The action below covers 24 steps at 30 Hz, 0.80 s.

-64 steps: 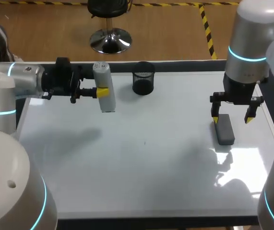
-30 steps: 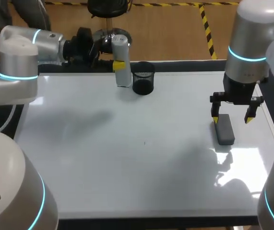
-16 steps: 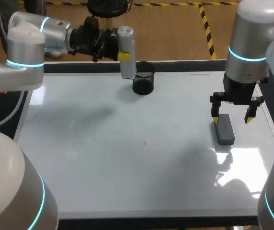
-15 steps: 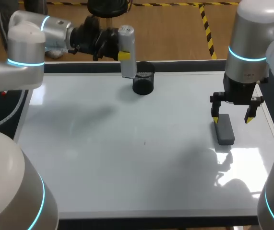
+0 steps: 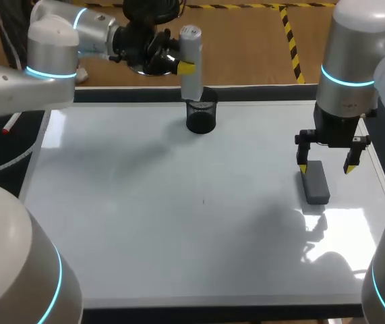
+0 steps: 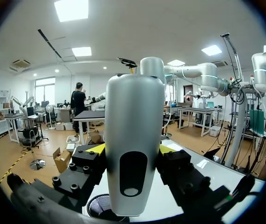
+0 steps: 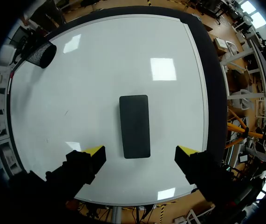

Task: Pick up the inspection probe, press it on each red-marked spot on the whiteboard one by one, put down the probe, pick up the eraser, and wipe off all the red marks.

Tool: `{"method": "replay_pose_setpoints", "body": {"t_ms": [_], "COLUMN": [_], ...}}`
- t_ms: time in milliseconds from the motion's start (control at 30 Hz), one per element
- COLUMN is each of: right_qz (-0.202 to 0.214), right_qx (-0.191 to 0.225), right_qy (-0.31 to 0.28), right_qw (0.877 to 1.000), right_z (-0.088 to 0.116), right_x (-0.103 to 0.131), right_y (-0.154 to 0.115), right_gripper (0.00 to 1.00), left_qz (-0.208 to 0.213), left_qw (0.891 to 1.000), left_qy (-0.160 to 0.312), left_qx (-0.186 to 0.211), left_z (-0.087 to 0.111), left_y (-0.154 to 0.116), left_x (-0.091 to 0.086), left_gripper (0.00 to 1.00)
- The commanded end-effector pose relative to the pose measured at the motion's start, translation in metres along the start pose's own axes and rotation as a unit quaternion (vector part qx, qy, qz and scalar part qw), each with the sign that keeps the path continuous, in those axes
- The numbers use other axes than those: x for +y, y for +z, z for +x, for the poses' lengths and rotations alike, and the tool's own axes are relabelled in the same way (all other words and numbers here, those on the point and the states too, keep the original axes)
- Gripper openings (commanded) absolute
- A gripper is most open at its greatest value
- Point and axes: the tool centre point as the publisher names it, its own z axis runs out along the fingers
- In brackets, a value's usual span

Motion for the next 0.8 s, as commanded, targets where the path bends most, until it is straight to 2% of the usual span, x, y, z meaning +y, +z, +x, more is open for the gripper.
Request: {"method": "replay_pose_setpoints", "body": {"t_ms": [33,333,400,800], "right_qz": [-0.001,-0.001,-0.001,-0.001], "right_qx": [0.001,0.001,0.001,0.001], "right_qy": [0.000,0.000,0.000,0.000], "right_qw": [1.000,1.000,1.000,1.000], "right_z": [-0.001,-0.001,-0.001,-0.001], "right_x": [-0.001,-0.001,-0.001,-0.001], "right_y": [-0.001,-0.001,-0.001,-0.001], "right_gripper": [1.00,1.00,1.00,1.00], "left_qz": [0.001,0.011,0.026,0.030], "left_qw": [0.999,0.999,0.999,0.999], "left_qy": [-0.002,-0.004,-0.002,-0.005], "left_qx": [0.034,0.036,0.039,0.042], "left_z": [-0.014,-0.030,-0.031,-0.043], "left_y": [0.000,0.006,0.007,0.015], "left_x": [0.002,0.008,0.009,0.020], "left_gripper": [0.00,0.00,0.00,0.00]}}
